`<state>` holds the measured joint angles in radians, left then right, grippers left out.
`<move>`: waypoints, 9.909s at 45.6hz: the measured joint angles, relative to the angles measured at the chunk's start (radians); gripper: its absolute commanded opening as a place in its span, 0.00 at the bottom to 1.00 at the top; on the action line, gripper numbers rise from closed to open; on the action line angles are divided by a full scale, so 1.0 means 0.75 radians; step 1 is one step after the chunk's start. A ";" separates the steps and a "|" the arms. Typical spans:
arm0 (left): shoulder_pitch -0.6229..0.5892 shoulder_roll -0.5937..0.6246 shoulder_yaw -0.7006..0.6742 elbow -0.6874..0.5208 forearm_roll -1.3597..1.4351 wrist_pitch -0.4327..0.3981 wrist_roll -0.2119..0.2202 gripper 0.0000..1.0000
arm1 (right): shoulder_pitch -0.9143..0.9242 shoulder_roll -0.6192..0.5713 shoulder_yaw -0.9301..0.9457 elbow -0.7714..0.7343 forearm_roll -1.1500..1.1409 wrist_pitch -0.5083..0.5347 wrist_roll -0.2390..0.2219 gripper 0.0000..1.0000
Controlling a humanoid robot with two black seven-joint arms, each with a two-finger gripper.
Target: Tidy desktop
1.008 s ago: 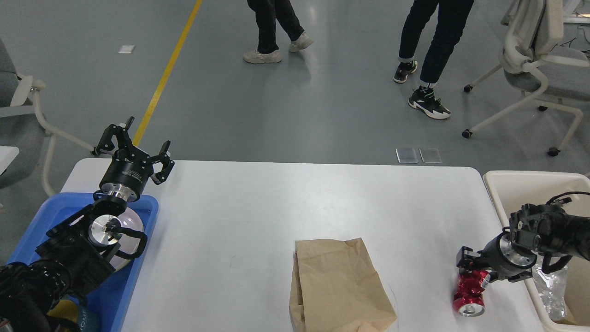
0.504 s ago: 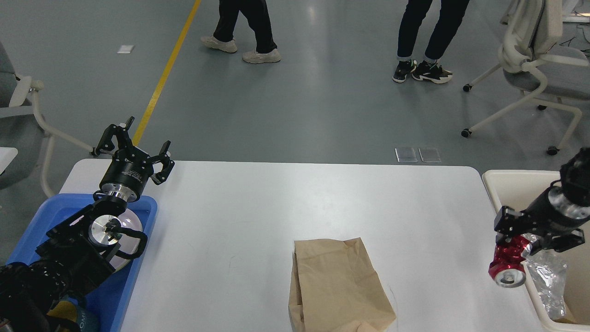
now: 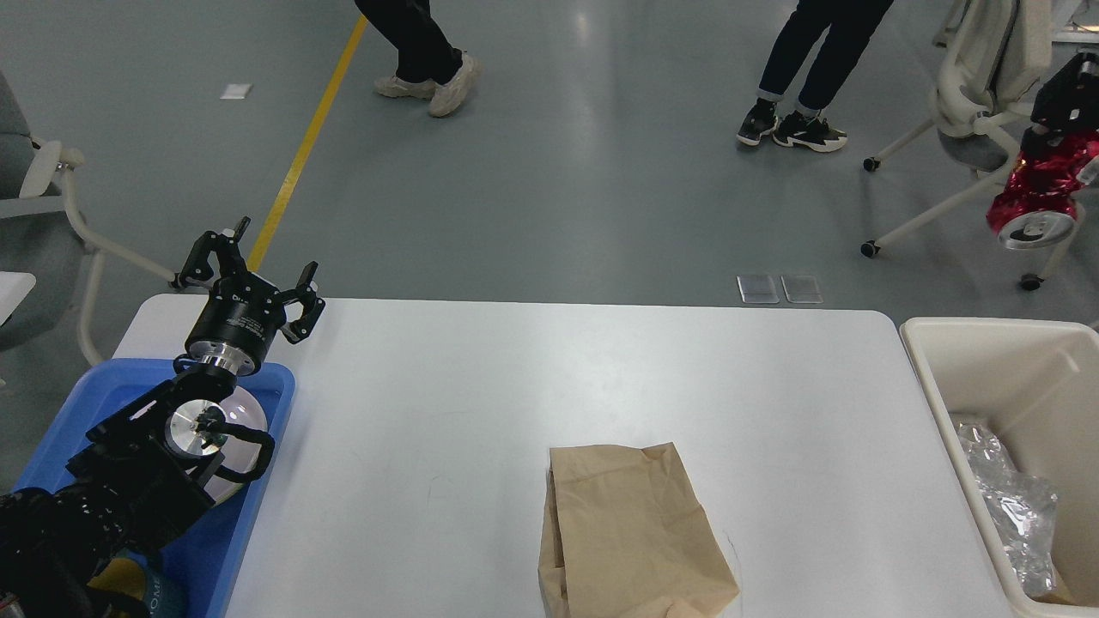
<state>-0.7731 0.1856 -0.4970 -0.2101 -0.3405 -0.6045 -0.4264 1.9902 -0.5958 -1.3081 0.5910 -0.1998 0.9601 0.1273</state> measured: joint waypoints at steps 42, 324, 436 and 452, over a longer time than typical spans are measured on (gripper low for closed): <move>0.000 0.000 0.000 0.000 0.000 0.000 0.000 0.97 | -1.031 -0.116 0.161 -0.158 0.110 -1.297 0.008 0.00; 0.000 0.000 0.000 0.000 0.000 0.000 0.000 0.97 | -0.298 -0.116 -0.041 -0.135 0.166 -0.747 0.000 0.00; 0.000 0.000 0.000 0.000 0.000 0.000 0.000 0.97 | -0.470 0.081 0.667 0.006 0.132 -0.190 0.012 1.00; 0.000 0.000 0.000 0.000 0.000 0.000 0.000 0.97 | -0.706 0.660 1.388 -0.576 0.136 -0.437 0.010 1.00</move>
<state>-0.7731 0.1856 -0.4970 -0.2101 -0.3406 -0.6045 -0.4264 1.4610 -0.1011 -0.2669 0.1591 -0.0977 0.6322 0.1348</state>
